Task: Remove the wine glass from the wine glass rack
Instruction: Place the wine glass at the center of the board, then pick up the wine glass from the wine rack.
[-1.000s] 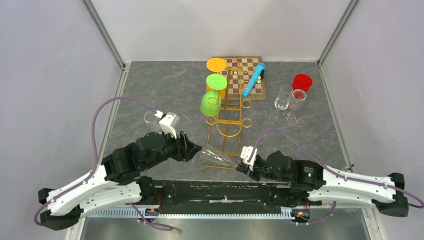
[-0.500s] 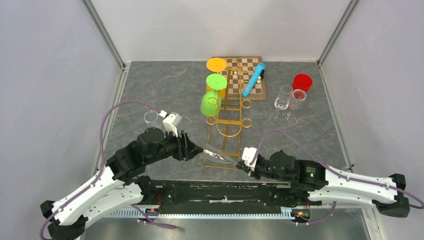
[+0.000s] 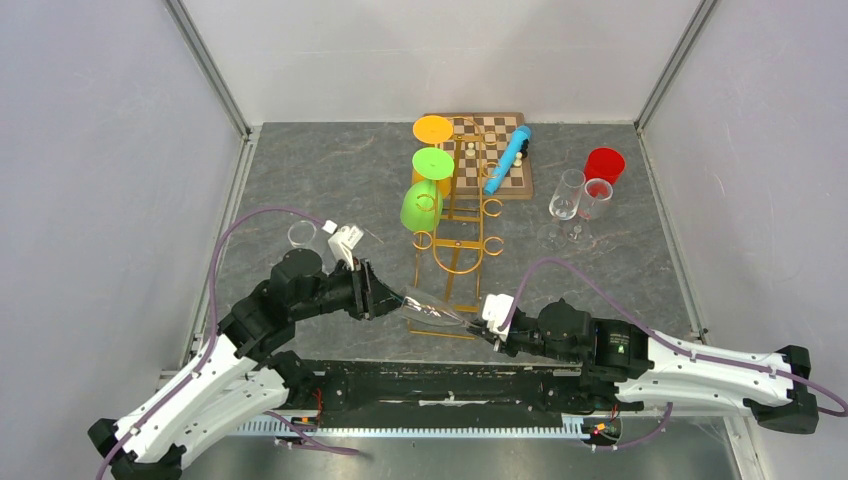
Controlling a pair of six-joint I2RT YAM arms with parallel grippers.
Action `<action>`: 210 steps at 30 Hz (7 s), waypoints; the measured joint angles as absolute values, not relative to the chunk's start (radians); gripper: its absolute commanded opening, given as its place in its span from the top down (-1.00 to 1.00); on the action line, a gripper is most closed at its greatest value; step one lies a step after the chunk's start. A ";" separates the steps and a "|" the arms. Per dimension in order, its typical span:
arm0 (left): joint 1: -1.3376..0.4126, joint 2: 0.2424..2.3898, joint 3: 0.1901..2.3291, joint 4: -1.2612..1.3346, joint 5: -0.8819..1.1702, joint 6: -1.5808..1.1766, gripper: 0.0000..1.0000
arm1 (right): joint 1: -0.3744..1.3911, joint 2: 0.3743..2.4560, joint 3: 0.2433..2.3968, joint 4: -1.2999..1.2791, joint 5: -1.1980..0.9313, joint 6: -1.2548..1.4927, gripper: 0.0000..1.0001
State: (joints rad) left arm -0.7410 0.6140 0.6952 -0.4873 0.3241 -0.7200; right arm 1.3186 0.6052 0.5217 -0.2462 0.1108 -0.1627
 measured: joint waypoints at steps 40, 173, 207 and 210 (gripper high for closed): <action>-0.702 0.632 0.678 -0.517 0.444 -0.724 0.95 | 1.320 0.553 0.523 -0.188 0.141 -0.152 0.16; -0.112 1.669 1.737 -1.010 -0.207 -0.345 0.00 | 1.320 0.368 0.338 -0.129 0.346 0.169 -0.96; -0.212 1.390 1.701 -0.813 0.494 -0.505 -0.05 | 1.320 0.400 0.336 -0.145 0.364 0.221 -0.96; -0.218 1.417 1.707 -0.789 0.579 -0.558 -0.04 | 1.320 0.397 0.336 -0.146 0.364 0.227 -0.96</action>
